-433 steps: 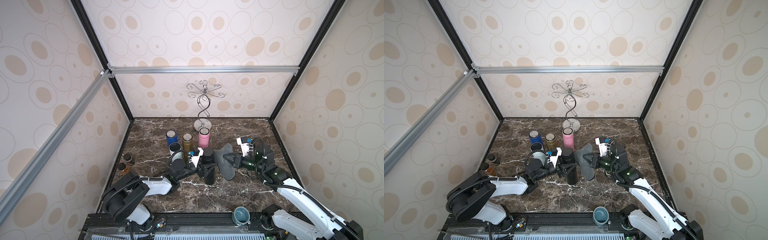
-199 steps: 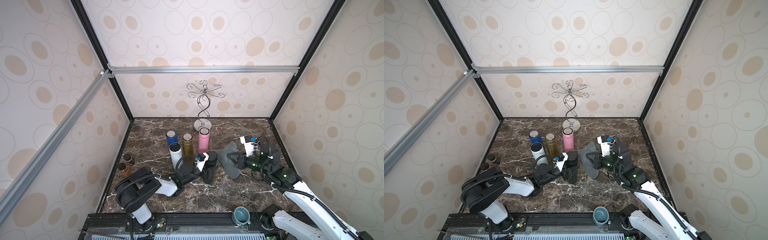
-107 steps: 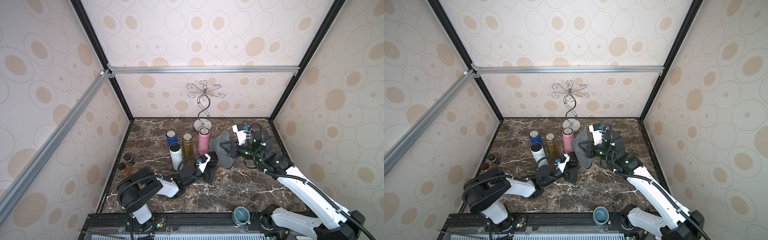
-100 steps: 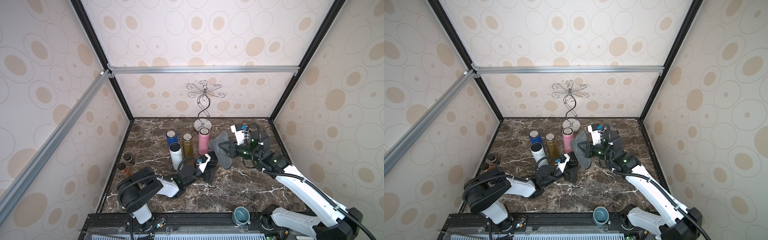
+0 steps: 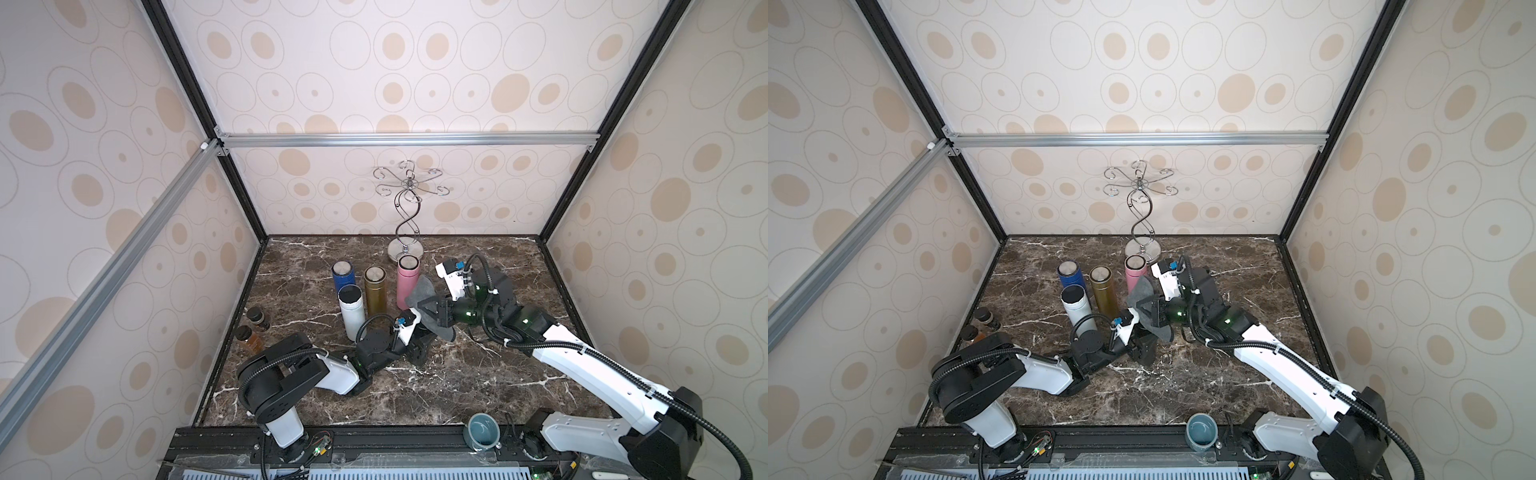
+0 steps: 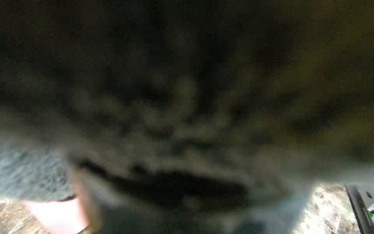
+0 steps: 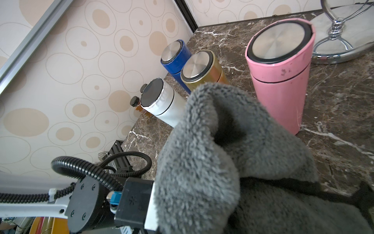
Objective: Wipe the surface of the thermos
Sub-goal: Wipe the dirt from the surface of the thermos.
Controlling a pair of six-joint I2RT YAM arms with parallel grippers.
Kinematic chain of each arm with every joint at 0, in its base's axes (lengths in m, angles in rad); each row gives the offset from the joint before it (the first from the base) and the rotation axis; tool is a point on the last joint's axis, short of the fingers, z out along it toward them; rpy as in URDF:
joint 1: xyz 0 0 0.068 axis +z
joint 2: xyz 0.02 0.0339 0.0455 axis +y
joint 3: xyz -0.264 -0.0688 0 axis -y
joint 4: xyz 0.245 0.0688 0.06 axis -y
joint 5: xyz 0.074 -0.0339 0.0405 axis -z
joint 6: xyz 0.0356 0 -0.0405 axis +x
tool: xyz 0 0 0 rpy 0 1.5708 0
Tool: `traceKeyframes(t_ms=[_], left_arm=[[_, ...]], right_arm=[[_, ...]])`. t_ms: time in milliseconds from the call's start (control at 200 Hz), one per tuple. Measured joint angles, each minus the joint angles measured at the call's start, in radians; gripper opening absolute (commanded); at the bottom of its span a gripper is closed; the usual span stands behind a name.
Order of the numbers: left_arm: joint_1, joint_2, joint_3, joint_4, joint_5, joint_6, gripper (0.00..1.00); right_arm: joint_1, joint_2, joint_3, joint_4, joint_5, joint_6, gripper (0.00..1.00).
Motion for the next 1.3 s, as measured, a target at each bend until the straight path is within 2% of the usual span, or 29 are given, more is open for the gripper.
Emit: traceKeyframes(t_ms=[575,795,880,1085,1300], left_arm=[[-0.010,0.013,0.000,0.020,-0.062,-0.006,0.00],[-0.010,0.013,0.000,0.020,-0.091,-0.018,0.00],[-0.010,0.013,0.002,0.018,-0.100,-0.028,0.00],[-0.009,0.009,0.035,-0.040,-0.145,-0.087,0.00],[-0.009,-0.006,0.066,-0.122,-0.216,-0.161,0.00]], right_arm=[[0.046,-0.331,-0.126,-0.163,0.072,0.051,0.00],[0.127,-0.613,-0.360,-0.155,0.177,0.052,0.00],[0.166,-0.674,-0.444,-0.147,0.236,0.060,0.00],[0.284,-0.603,-0.570,-0.037,0.401,0.084,0.00],[0.391,-0.323,-0.607,0.211,0.557,0.091,0.00]])
